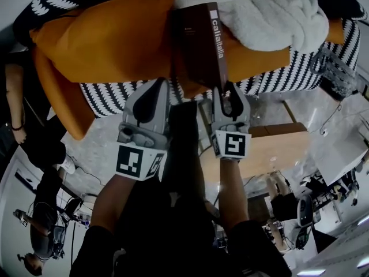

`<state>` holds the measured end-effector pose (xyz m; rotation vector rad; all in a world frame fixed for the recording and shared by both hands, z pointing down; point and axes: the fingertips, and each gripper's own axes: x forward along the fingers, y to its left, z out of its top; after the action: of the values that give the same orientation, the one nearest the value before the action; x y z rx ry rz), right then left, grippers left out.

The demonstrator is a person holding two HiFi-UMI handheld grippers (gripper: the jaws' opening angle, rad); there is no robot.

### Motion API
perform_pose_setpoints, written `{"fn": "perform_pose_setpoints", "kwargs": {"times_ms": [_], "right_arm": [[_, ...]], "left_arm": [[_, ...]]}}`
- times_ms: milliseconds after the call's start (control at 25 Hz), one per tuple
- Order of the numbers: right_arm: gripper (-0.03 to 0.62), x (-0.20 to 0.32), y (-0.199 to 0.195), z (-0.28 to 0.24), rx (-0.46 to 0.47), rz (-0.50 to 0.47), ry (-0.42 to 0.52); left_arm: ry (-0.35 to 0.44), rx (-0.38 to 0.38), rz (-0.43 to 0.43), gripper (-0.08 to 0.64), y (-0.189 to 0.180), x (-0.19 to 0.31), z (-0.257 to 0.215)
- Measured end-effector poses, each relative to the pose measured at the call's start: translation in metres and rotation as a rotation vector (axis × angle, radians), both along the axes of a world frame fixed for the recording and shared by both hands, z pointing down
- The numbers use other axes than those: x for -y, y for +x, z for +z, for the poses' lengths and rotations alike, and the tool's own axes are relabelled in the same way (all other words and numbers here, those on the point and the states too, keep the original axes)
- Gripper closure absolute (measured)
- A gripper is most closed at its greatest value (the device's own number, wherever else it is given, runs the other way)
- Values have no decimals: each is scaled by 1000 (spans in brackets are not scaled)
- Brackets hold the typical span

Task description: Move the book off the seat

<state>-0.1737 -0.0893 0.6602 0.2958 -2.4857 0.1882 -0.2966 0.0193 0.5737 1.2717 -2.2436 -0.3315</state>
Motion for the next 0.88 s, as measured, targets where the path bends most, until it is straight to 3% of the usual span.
{"fn": "perform_pose_setpoints", "kwargs": {"times_ms": [120, 440, 640, 760, 880], "right_arm": [[433, -14, -1, 13, -48, -56, 57], [424, -20, -2, 23, -6, -23, -31], [423, -22, 4, 25, -32, -19, -91], [425, -22, 4, 29, -12, -38, -72], [536, -21, 1, 22, -12, -59, 11]], "left_arm": [[1, 0, -8, 554, -5, -12, 3], [-2, -13, -13, 554, -2, -26, 11], [2, -15, -2, 554, 4, -24, 6], [0, -16, -1, 554, 6, -22, 11], [-1, -18, -7, 554, 7, -23, 12]]}}
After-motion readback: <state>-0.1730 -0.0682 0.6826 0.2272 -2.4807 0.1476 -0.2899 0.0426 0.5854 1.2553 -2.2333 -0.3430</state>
